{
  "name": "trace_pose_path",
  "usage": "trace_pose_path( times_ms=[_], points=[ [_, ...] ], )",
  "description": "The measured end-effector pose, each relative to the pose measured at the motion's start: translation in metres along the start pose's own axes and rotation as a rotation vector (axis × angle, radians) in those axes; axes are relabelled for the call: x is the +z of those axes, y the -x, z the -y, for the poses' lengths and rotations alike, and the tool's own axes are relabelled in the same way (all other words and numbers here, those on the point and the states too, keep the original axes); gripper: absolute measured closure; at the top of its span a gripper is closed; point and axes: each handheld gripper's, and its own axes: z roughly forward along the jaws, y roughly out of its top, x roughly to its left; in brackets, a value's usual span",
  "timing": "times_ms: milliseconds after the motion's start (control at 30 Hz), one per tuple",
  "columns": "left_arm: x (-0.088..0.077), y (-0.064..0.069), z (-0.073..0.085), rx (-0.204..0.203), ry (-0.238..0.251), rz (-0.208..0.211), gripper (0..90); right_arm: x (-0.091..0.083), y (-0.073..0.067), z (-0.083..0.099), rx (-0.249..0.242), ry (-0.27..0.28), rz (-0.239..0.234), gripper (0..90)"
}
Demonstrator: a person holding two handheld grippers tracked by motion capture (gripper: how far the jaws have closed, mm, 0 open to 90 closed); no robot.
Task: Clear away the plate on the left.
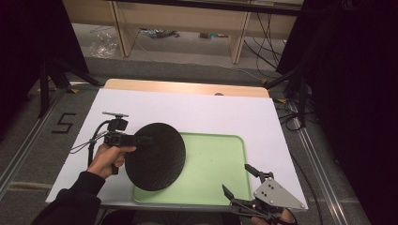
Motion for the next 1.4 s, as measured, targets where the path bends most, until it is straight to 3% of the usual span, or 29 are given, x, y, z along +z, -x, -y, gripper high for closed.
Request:
trace_pose_path(
  times_ms=[67,100,433,600,900,933,967,1000,1033,1133,1200,1233,1267,1333,1367,1400],
  points=[
    [0.003,0.001,0.0,-0.008,0.002,-0.006,77.3,0.0,0.0,0.0,0.001,0.0,0.0,15.4],
    [0.008,0.0,-0.001,-0.017,-0.006,0.014,77.2,0.001,0.0,0.0,-0.011,0.01,0.007,15.5],
    [0.031,-0.001,0.002,-0.071,-0.018,0.047,78.2,0.0,0.0,0.0,-0.003,0.0,-0.001,15.4],
    [0.049,0.007,0.005,-0.062,-0.046,0.075,78.4,0.0,0.0,0.0,-0.011,0.012,0.007,15.4],
    [0.071,0.005,0.012,-0.008,-0.107,0.046,74.4,0.0,0.0,0.0,-0.001,0.011,0.002,15.4],
    [0.071,0.003,0.011,0.0,-0.142,0.041,74.0,0.0,0.001,0.0,-0.01,0.015,0.004,15.4],
    [0.072,0.004,0.013,-0.055,-0.14,0.043,73.5,-0.001,0.0,0.0,-0.004,0.007,-0.003,15.4],
    [0.073,0.002,0.013,-0.048,-0.149,0.039,73.1,-0.001,0.0,0.0,-0.005,0.01,-0.002,15.5],
    [0.073,0.002,0.014,-0.069,-0.157,0.035,72.7,0.0,0.0,0.0,-0.003,0.013,0.001,15.4],
    [0.073,0.0,0.013,-0.045,-0.179,0.034,71.8,-0.001,0.0,0.0,-0.005,0.008,-0.002,15.4],
    [0.071,-0.001,0.011,0.036,-0.209,0.019,70.1,-0.001,0.0,0.0,-0.005,0.011,-0.002,15.4],
    [0.07,0.001,0.012,-0.002,-0.212,0.017,69.5,0.0,0.0,0.0,-0.004,0.014,0.002,15.4],
    [0.07,0.001,0.012,-0.002,-0.212,0.017,69.3,0.0,0.0,0.0,-0.004,0.014,0.002,15.4],
    [0.068,-0.002,0.012,0.017,-0.234,0.004,67.5,-0.001,0.0,0.0,-0.005,0.01,-0.002,15.4],
    [0.062,-0.009,0.009,0.078,-0.263,-0.036,66.4,-0.001,0.0,0.0,-0.007,0.01,-0.001,15.5],
    [0.06,-0.011,0.009,0.064,-0.244,-0.046,66.4,-0.001,0.0,0.0,-0.006,0.01,-0.001,15.5]
  ],
)
